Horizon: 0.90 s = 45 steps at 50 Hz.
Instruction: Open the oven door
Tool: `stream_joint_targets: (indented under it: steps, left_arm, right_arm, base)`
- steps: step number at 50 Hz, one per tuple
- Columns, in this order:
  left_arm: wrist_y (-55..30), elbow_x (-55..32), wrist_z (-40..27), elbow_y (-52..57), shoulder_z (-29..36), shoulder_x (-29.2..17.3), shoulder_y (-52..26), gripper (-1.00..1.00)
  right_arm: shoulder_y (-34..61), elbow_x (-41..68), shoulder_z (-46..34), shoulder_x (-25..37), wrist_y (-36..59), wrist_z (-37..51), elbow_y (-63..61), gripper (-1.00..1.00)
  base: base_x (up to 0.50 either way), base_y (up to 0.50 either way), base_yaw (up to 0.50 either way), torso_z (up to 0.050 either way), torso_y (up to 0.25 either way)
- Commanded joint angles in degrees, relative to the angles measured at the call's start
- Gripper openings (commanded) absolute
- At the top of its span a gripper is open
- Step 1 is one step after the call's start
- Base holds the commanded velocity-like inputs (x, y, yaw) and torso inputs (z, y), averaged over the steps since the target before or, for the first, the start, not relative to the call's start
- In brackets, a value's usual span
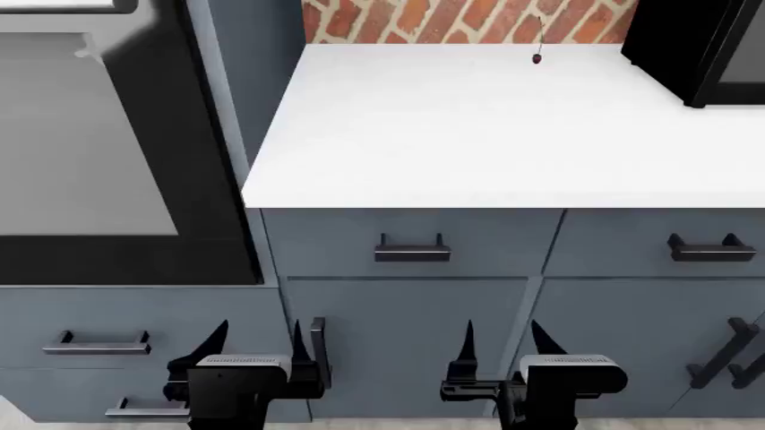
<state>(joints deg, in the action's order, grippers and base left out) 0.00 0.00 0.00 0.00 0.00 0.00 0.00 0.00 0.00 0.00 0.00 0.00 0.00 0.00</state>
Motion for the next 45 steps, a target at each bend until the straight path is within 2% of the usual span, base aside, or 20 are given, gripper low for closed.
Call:
stream_joint_targets:
  steps: [1,10,42,45]
  left_arm:
    - [0.1,-1.0,-1.0,-0.1,1.0,-0.9,-0.1,1.00]
    - [-0.2,-3.6,-3.2,0.7,1.9,-2.3,-0.3,1.00]
    - [-2.7,-6.6,-6.1,3.4,5.5,-4.9,0.6,1.00]
    - [-2.3,-7.0,-6.2,3.6,5.5,-5.1,0.7,1.00]
  right_arm:
    - [0.0,0.9,-1.2,0.9,0.1,1.1,-0.1,1.00]
    - [0.1,2.0,-3.2,2.3,0.5,2.9,-0.7,1.00]
    - [-0.3,7.0,-4.7,4.7,1.4,6.4,-1.5,1.00]
    - [-0.2,6.6,-5.3,5.0,1.8,6.7,-1.3,1.00]
  base:
    - [0.00,0.00,0.00,0.000,0.000]
    - [0.00,0.00,0.00,0.000,0.000]
    - [0.00,0.00,0.00,-0.050,0.000]
    - [0.00,0.17,0.00,-0.004,0.000]
